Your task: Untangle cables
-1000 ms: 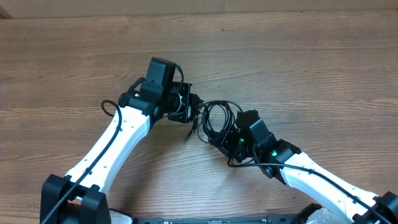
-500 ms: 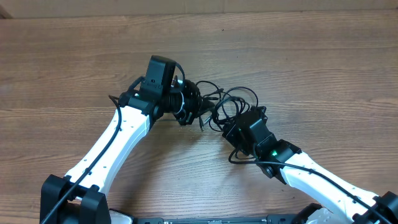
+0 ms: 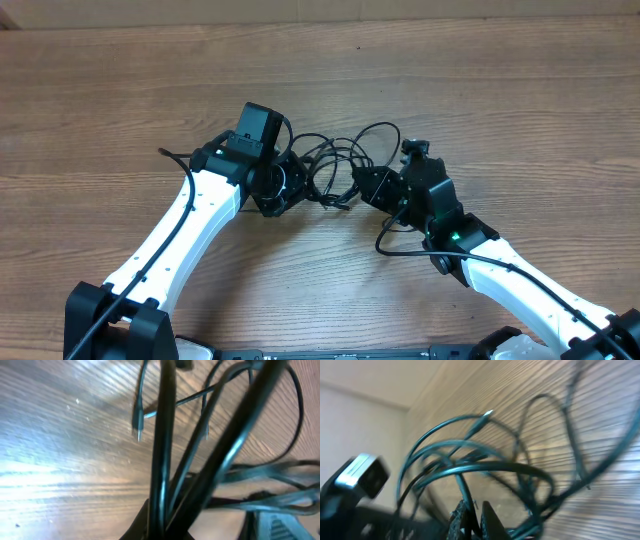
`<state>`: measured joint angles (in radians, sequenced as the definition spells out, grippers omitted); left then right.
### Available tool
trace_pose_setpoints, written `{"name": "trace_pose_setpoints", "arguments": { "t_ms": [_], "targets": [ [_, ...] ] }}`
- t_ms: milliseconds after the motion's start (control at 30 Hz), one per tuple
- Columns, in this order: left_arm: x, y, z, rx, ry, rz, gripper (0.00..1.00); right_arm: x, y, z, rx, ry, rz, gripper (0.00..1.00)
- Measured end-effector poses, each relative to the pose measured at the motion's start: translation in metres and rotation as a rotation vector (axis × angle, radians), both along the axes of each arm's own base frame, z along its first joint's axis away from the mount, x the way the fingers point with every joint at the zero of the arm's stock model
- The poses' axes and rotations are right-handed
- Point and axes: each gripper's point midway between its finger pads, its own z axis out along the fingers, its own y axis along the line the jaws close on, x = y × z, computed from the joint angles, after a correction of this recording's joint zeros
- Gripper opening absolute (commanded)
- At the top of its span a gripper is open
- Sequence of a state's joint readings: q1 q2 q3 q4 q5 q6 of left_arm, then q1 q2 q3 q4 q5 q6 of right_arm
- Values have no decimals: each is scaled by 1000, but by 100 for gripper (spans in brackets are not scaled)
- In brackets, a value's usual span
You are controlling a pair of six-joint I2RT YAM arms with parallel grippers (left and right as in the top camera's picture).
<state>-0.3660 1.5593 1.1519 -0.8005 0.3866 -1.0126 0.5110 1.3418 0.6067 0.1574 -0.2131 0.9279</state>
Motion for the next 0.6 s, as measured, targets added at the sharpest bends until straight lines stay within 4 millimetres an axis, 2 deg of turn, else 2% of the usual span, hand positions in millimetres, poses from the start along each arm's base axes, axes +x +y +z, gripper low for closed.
{"name": "trace_pose_setpoints", "arguments": {
  "t_ms": [300, 500, 600],
  "targets": [
    [13, 6, 0, 39, -49, 41, 5, -27, 26, 7, 84, 32, 205, 4],
    [18, 17, -4, 55, 16, 255, 9, -44, 37, 10, 106, 30, 334, 4],
    [20, 19, -4, 41, 57, 361, 12, -54, 36, 2, 93, 72, 364, 7]
  ]
}}
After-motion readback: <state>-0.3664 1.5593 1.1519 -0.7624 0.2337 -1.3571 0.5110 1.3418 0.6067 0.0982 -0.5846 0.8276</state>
